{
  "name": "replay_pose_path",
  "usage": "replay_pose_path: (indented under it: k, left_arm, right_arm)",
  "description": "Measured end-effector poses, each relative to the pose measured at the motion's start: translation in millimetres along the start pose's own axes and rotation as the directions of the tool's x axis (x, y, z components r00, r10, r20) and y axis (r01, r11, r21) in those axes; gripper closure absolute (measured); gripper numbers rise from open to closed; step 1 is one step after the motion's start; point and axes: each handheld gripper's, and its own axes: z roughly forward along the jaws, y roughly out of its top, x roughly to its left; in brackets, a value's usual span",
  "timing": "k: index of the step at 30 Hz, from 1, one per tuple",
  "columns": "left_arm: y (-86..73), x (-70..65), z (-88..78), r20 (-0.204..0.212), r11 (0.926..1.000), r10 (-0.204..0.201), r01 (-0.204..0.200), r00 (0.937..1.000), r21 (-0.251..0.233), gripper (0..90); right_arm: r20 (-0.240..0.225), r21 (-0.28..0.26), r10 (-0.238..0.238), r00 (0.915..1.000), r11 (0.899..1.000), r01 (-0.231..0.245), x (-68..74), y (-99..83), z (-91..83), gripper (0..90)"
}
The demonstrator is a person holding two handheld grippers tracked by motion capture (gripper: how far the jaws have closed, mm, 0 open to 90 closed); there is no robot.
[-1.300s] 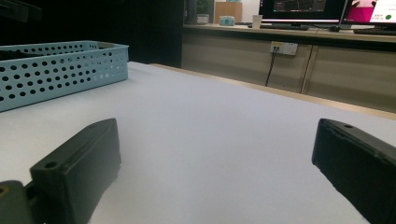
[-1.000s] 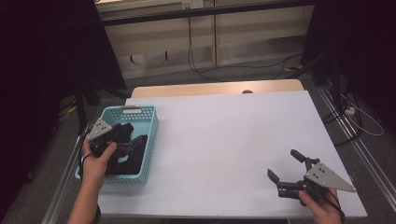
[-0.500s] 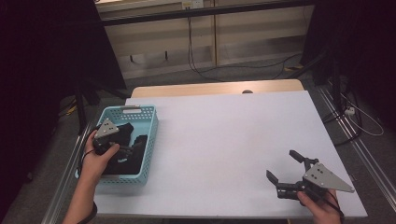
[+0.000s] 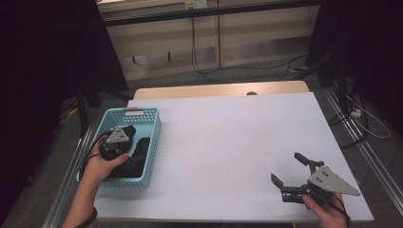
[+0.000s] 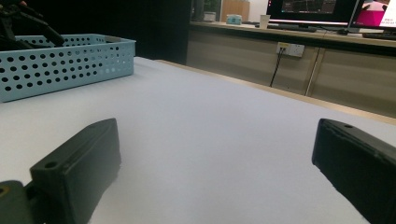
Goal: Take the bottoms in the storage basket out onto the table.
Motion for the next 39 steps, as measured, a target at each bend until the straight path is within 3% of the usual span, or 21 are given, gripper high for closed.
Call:
replay_pose_path:
  k: [5, 9, 14, 16, 25, 32, 36, 39]
  left_arm:
    - [1.9, -3.3, 6.0, 0.039, 0.9979, 0.040, -0.042, 0.9984, 0.050, 4.9]
    - [3.9, -6.6, 13.5, 0.059, 0.9871, 0.090, -0.097, 0.9942, 0.128, 5.1]
    - [-2.3, -7.8, 21.5, 0.088, 0.9813, 0.079, -0.093, 0.9930, 0.168, 5.2]
    - [-5.3, -8.7, 25.1, 0.085, 0.9738, 0.098, -0.114, 0.9915, 0.197, 5.2]
    - [-14.3, -3.9, 31.1, 0.092, 0.9812, 0.042, -0.058, 0.9949, 0.184, 3.2]
    - [-12.5, -1.7, 32.4, 0.120, 0.9721, 0.012, -0.039, 0.9927, 0.231, 8.1]
    - [-9.0, -1.0, 30.9, 0.174, 0.9655, 0.012, -0.056, 0.9847, 0.254, 21.0]
    - [-6.9, -1.4, 30.4, 0.188, 0.9616, 0.016, -0.067, 0.9821, 0.266, 27.7]
  right_arm:
    - [-0.001, 0.002, 0.000, 1.0000, 1.000, 0.000, 0.2, -0.1, 0.4, 0.1]
    - [-0.003, 0.000, 0.001, 1.0000, 1.000, -0.001, 0.1, 0.0, 0.1, 0.1]
    - [-0.003, 0.002, 0.001, 1.0000, 1.000, -0.001, 0.2, -0.1, 0.1, 0.1]
    - [-0.003, 0.002, 0.003, 1.0000, 1.000, -0.003, 0.2, -0.3, 0.1, 0.1]
    - [0.000, 0.000, 0.002, 1.0000, 1.000, -0.002, 0.1, -0.2, -0.3, 0.1]
    - [0.000, -0.001, 0.000, 1.0000, 1.000, 0.000, 0.1, -0.2, -0.7, 0.3]
    - [0.000, 0.001, 0.002, 1.0000, 1.000, -0.002, 0.3, -0.2, -1.3, 0.3]
    - [-0.001, 0.002, 0.001, 1.0000, 1.000, -0.001, 0.1, -0.2, -1.5, 0.3]
